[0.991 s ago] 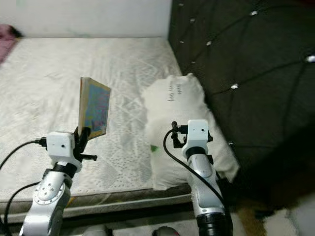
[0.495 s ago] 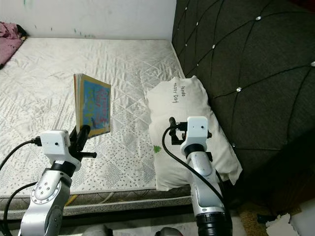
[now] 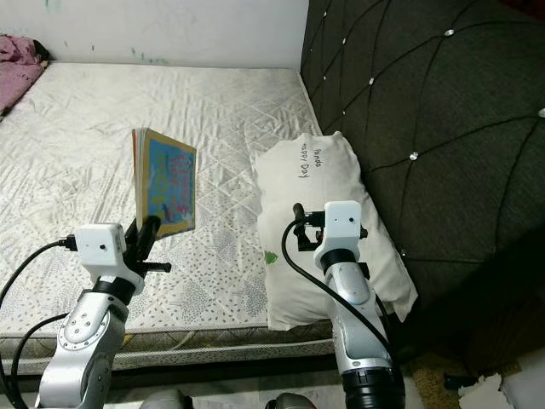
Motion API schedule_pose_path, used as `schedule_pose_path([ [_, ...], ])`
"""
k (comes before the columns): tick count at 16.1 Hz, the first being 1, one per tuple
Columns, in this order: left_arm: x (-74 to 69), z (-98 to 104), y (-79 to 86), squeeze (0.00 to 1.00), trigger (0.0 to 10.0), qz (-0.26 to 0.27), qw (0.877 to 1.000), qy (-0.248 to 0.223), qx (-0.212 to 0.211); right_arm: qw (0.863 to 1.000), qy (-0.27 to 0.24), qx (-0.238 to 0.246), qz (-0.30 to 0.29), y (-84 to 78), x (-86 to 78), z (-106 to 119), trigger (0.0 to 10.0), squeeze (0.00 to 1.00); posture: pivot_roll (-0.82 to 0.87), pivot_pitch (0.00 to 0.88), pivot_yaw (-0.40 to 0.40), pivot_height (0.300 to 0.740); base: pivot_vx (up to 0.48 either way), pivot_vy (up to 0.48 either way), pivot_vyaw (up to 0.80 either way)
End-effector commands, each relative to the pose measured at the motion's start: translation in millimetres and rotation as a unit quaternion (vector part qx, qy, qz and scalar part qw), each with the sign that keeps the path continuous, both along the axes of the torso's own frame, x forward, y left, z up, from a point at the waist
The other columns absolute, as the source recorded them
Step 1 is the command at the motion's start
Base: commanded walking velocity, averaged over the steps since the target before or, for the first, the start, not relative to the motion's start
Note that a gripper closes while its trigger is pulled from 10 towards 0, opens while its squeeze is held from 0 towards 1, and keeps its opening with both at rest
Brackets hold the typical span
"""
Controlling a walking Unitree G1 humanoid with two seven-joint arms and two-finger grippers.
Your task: Clean up the room
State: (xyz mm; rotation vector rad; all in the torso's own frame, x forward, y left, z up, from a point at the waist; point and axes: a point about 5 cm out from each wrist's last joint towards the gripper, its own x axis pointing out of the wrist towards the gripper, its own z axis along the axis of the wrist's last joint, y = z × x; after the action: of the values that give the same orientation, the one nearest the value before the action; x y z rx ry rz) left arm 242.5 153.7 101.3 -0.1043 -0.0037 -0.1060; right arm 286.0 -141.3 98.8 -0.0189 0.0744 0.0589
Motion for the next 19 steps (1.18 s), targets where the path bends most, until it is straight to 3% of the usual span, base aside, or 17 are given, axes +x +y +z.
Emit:
schedule_pose_path([
  [1,3.3,11.3,-0.8,0.00,10.0,0.000,1.000,-0.025,-0.001,1.000,-0.007,0.001,0.004,0.1,2.0,5.2,10.0,0.00,0.05,0.002,-0.054,0.701,0.000,0.000,0.00],
  [6,5.0,12.3,-2.9,0.00,10.0,-0.004,1.000,-0.028,0.013,1.000,-0.010,0.001,0.004,0.8,2.2,5.8,10.0,0.00,0.05,0.000,-0.050,0.637,0.000,0.000,0.00],
  [19,8.3,10.3,-1.4,0.00,10.0,0.018,1.000,-0.019,0.017,1.000,0.000,-0.005,0.012,0.9,3.9,3.5,10.0,0.00,0.05,0.012,-0.062,0.637,0.000,0.000,0.00],
])
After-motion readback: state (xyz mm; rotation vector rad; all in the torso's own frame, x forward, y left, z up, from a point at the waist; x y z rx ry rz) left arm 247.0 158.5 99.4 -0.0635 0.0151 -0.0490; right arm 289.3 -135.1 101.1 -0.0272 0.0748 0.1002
